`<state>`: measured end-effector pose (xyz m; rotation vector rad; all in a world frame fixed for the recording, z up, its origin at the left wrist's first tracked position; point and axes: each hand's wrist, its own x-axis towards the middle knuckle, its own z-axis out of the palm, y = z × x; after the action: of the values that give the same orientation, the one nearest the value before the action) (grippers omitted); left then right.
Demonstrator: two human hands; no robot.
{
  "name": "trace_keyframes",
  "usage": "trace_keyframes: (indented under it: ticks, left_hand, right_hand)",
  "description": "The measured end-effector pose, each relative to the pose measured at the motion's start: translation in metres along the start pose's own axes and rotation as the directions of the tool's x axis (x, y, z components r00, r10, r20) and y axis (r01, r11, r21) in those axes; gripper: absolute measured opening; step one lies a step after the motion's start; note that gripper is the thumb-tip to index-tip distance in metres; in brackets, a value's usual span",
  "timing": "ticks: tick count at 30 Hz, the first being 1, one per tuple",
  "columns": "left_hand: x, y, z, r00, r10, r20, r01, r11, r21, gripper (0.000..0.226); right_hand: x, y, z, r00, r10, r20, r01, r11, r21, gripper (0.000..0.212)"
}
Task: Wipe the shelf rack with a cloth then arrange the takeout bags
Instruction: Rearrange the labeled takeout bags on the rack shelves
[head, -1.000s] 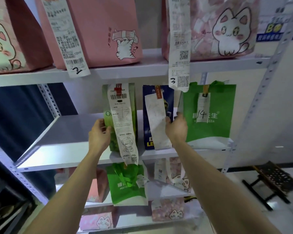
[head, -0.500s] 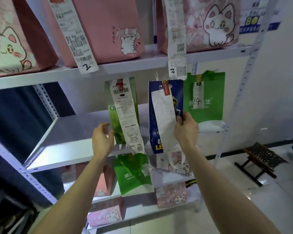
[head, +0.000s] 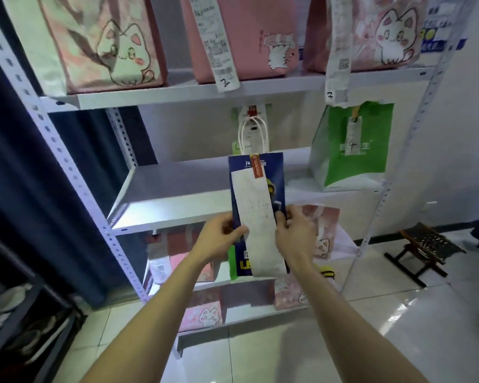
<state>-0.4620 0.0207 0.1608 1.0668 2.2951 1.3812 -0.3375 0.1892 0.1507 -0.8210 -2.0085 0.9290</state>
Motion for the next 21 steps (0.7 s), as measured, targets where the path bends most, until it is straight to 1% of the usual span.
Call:
trace_keyframes:
  ticks: [2,4,6,7,9,12,14,17,19,21]
  left_hand:
    - [-0.012,-0.016,-0.027,0.991,-0.061,-0.12,0.063,0.998,0.011,0.009]
    - [-0.02,-0.032,-0.059,0.969,-0.117,-0.219,0.118,0.993,-0.007,0.008]
    - [-0.023,-0.047,-0.094,0.933,-0.143,-0.33,0.155,0.988,0.009,0.006]
    - [-0.022,-0.054,-0.111,0.914,-0.148,-0.378,0.167,0.986,0.018,0.007]
    - [-0.016,-0.067,-0.143,0.884,-0.159,-0.439,0.192,0.981,0.033,0.008]
    - [0.003,-0.081,-0.185,0.845,-0.162,-0.51,0.236,0.968,0.083,0.013]
    - [0.021,-0.089,-0.209,0.829,-0.158,-0.537,0.253,0.962,0.107,0.011]
    - [0.047,-0.103,-0.236,0.79,-0.186,-0.584,0.294,0.951,0.094,0.011]
    - [0.061,-0.115,-0.245,0.759,-0.229,-0.609,0.351,0.932,0.086,0.017]
    - [0.072,-0.128,-0.251,0.721,-0.285,-0.631,0.397,0.917,0.039,0.019]
  right_hand:
    - [-0.012,-0.023,0.029,0.992,-0.077,0.1,0.077,0.997,0.005,0.011]
    - [-0.017,-0.045,0.058,0.96,-0.185,0.209,0.194,0.981,-0.022,0.006]
    - [-0.015,-0.068,0.089,0.903,-0.263,0.341,0.284,0.959,-0.012,0.017]
    - [-0.013,-0.079,0.105,0.875,-0.275,0.399,0.292,0.956,0.019,0.023]
    - [-0.008,-0.101,0.136,0.838,-0.262,0.479,0.249,0.964,0.094,0.03]
    - [0.004,-0.132,0.183,0.809,-0.228,0.542,0.156,0.972,0.177,0.032]
    - [0.016,-0.149,0.214,0.804,-0.203,0.559,0.12,0.976,0.182,0.03]
    - [0.033,-0.168,0.255,0.806,-0.162,0.57,0.089,0.984,0.154,0.019]
    - [0.041,-0.174,0.277,0.794,-0.159,0.586,0.098,0.986,0.134,0.016]
    - [0.048,-0.179,0.297,0.785,-0.174,0.595,0.117,0.984,0.134,0.015]
